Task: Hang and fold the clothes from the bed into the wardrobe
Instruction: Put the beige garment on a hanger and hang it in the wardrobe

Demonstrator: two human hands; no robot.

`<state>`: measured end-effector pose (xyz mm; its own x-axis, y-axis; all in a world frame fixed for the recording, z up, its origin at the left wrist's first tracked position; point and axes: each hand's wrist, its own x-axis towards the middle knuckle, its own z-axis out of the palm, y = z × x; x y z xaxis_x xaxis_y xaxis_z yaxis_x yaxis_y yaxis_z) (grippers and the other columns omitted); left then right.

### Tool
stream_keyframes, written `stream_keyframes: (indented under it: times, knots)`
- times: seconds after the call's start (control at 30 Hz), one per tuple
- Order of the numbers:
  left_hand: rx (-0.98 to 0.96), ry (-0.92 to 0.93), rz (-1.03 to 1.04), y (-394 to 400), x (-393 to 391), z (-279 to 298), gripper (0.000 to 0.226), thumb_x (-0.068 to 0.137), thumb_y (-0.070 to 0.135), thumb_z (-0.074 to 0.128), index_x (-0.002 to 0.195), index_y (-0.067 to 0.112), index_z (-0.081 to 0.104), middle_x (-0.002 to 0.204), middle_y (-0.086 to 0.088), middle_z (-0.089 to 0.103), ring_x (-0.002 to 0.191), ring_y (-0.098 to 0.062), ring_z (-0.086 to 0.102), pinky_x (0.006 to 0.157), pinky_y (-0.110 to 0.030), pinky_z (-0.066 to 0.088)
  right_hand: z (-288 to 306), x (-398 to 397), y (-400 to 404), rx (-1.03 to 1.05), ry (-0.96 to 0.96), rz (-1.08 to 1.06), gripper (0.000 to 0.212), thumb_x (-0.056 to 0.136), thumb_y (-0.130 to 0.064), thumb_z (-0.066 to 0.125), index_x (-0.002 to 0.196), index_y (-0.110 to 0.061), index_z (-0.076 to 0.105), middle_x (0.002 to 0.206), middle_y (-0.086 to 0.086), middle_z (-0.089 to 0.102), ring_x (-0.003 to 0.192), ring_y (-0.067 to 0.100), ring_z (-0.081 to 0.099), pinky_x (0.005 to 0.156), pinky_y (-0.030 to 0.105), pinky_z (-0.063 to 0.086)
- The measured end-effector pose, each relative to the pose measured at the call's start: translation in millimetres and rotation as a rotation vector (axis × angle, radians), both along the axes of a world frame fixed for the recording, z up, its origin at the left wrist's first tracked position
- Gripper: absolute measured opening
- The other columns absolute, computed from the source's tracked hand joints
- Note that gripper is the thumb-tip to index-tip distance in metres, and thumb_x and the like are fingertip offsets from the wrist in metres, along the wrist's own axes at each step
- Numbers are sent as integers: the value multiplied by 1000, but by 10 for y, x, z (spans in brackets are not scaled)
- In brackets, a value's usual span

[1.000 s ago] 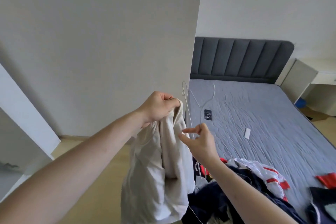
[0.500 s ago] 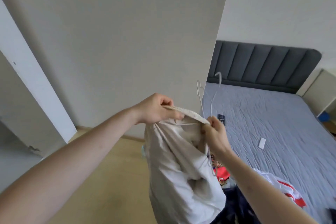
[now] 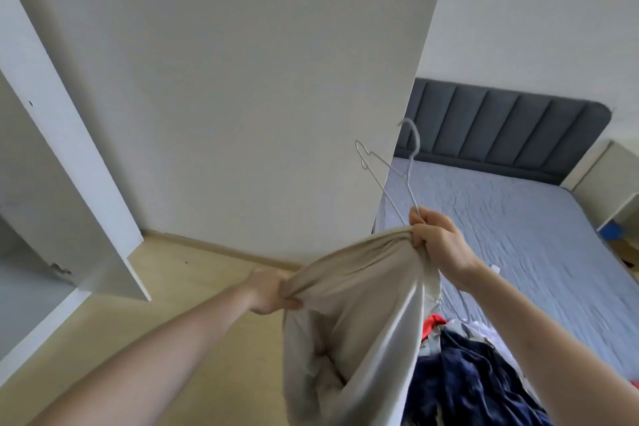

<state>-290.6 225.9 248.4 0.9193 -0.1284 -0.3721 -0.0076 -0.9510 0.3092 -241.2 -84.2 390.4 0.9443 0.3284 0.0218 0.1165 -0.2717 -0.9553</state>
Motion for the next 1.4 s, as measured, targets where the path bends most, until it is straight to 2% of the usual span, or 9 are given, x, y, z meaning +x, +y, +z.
stream_keyframes:
  times: [0.13, 0.2, 0.33, 0.5, 0.57, 0.77, 0.87, 1.07, 1.4]
  knots:
    - [-266, -148, 134, 422, 172, 147, 81, 64, 99, 48, 67, 18, 60, 62, 7, 58, 54, 4, 48, 56, -29, 38, -99, 111, -377, -216, -98, -26, 32, 76, 4, 49, 67, -19, 30, 60, -7, 30, 60, 13, 27, 53, 28, 22]
    - [-283, -285, 164, 475, 276, 400, 81, 69, 98, 42, 60, 18, 45, 52, 10, 41, 46, 0, 38, 53, -33, 30, -189, 182, -530, -382, -169, -51, 37, 82, 10, 49, 68, -19, 30, 59, -10, 28, 60, 13, 25, 55, 32, 21]
    - [-269, -523, 142, 482, 362, 873, 67, 90, 77, 51, 65, 16, 44, 49, 8, 47, 47, -4, 53, 53, -34, 35, -316, 273, -667, -571, -274, -117, 38, 80, 10, 50, 69, -19, 28, 62, -4, 29, 62, 16, 24, 56, 34, 21]
    - [158, -403, -75, 539, 342, 1192, 74, 47, 95, 68, 73, 27, 54, 61, 12, 53, 61, -13, 54, 56, -31, 44, -331, 324, -659, -606, -294, -196, 37, 79, 9, 50, 68, -19, 29, 60, -2, 32, 60, 18, 25, 55, 34, 20]
    - [211, -360, -27, 625, 382, 1168, 59, 57, 83, 77, 66, 28, 60, 63, 10, 59, 67, -20, 61, 58, -31, 47, -316, 330, -596, -604, -312, -211, 37, 80, 9, 52, 68, -18, 29, 59, -1, 34, 60, 20, 26, 55, 34, 21]
    - [-124, -329, 399, 985, 417, 1060, 42, 71, 61, 85, 57, 25, 67, 64, 8, 66, 70, -15, 64, 60, -29, 43, -271, 355, -334, -526, -290, -163, 36, 78, 10, 49, 67, -18, 29, 61, -1, 30, 62, 19, 23, 56, 34, 20]
    - [-382, -280, 411, 1057, 412, 983, 15, 73, 45, 90, 75, 34, 79, 82, 13, 76, 86, -8, 70, 78, -30, 52, -243, 403, -263, -518, -254, -165, 34, 78, 10, 47, 67, -18, 31, 61, -1, 31, 61, 18, 23, 54, 33, 19]
    - [-730, -134, 312, 976, 350, 1272, 27, 82, 13, 85, 109, 14, 80, 111, 0, 78, 111, -15, 72, 107, -36, 50, -261, 547, -309, -469, -51, -235, 33, 84, 7, 47, 69, -19, 33, 64, -1, 30, 62, 17, 25, 56, 32, 17]
    - [-451, -713, 838, 699, 441, 1224, 46, 75, 42, 85, 64, 13, 50, 58, 2, 50, 60, -21, 48, 54, -33, 32, -268, 487, -252, -381, -50, -158, 42, 71, 21, 42, 68, -19, 30, 59, -5, 29, 56, 15, 23, 47, 26, 19]
